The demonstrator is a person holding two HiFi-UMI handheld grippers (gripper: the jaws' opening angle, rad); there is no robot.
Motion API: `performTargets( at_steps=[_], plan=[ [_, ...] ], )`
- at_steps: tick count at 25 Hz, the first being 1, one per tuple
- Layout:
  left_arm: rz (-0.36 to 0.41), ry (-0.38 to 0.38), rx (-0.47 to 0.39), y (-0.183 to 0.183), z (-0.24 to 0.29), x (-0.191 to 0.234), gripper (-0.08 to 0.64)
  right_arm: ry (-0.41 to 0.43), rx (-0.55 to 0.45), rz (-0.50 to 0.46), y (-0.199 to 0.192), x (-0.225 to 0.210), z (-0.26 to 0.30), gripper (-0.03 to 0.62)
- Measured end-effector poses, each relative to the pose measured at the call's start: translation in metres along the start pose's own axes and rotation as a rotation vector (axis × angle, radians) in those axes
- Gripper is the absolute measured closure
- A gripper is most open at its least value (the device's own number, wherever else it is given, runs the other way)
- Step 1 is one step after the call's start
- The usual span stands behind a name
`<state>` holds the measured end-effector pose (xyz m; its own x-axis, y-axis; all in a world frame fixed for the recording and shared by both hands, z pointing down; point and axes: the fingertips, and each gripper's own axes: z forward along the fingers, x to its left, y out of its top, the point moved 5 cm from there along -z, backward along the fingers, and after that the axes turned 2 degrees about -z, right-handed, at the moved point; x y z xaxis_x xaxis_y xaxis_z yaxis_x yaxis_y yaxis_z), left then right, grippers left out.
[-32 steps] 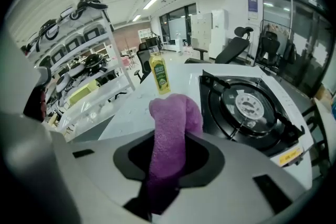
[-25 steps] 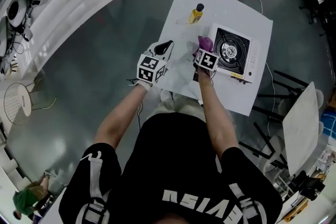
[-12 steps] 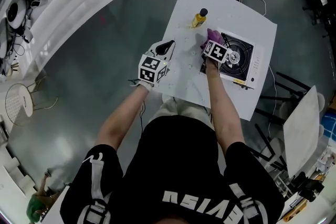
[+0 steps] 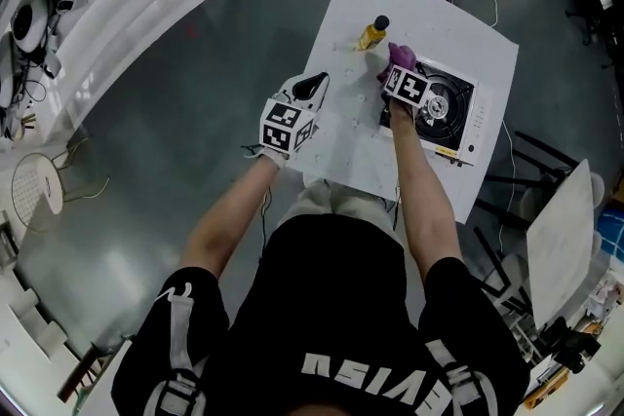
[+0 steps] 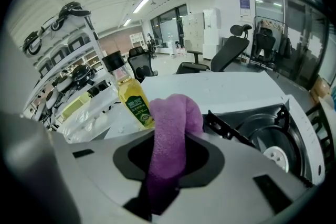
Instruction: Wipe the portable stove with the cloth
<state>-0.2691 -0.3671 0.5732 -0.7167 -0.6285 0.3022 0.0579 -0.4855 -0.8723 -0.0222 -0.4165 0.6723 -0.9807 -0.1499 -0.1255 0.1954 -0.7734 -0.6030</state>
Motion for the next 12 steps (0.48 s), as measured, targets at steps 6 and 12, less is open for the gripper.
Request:
performTargets(
  at_steps=[6,12],
  plan=[
    [0.02,-0.025,-0.028,0.016,-0.005,-0.009,0.551,0.043,-0.069,-0.009,0.019,0.004,-0.032,0.494],
    [0.028,-0.06,-0.053,0.027,0.009,-0.029,0.551,0.077,-0.16,-0.05,0.053,-0.021,-0.065,0.494]
  ],
)
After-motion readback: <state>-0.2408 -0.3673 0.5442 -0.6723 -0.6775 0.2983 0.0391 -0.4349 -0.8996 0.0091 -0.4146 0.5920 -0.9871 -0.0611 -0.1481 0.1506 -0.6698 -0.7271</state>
